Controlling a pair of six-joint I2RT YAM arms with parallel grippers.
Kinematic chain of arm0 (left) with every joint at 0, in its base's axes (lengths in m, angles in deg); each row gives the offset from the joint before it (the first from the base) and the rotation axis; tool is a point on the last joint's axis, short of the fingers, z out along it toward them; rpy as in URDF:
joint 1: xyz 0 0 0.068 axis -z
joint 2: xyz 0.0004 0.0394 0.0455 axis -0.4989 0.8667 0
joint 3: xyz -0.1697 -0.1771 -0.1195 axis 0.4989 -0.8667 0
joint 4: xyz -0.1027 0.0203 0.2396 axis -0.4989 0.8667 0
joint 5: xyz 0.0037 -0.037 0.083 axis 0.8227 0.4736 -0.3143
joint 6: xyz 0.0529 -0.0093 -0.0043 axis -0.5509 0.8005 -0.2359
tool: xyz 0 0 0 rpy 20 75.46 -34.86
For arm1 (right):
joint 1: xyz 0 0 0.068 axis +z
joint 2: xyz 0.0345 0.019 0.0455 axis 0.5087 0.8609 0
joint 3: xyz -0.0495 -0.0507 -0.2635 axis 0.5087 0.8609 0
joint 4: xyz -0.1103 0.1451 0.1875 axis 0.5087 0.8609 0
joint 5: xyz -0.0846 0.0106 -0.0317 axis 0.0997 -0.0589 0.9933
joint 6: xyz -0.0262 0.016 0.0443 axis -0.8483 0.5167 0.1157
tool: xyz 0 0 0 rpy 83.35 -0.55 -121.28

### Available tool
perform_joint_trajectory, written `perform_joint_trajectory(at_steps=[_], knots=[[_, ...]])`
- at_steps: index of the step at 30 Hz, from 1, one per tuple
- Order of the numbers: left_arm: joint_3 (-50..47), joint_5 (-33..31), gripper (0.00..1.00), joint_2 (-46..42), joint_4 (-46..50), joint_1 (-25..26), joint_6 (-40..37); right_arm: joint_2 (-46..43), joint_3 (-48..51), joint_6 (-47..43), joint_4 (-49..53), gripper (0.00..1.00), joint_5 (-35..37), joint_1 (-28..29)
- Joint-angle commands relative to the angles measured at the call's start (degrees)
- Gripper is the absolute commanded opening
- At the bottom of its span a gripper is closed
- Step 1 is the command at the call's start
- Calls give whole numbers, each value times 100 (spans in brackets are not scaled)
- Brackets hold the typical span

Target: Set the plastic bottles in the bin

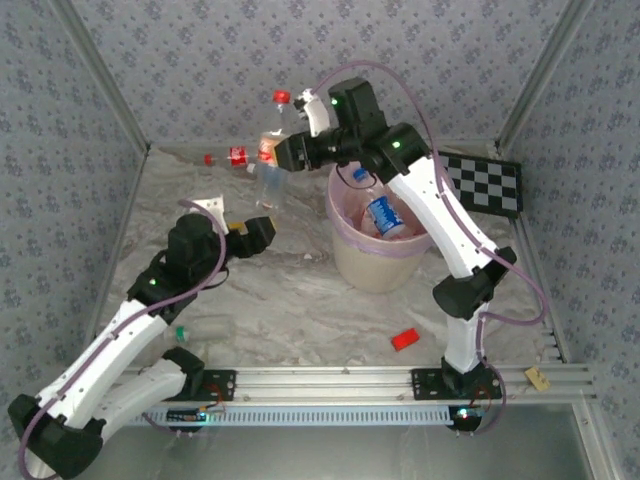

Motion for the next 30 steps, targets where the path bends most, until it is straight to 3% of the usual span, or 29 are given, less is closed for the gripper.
perform_joint_trajectory(at_steps=[1,8,20,30], knots=[[-22,-1145,90,-80,1314,20,375,-70,-632,-185,387,47,-77,-147],[-79,-1341,89,263,1776,2,417,-331,-1083,-322,1037,44,234,-675],[-206,-1269,89,804,1613,-43,360,-1321,-258,-675,2166,38,1266,-1637],[51,-741,89,1612,1330,-293,72,-1149,-219,-1271,3748,38,2368,-1662]])
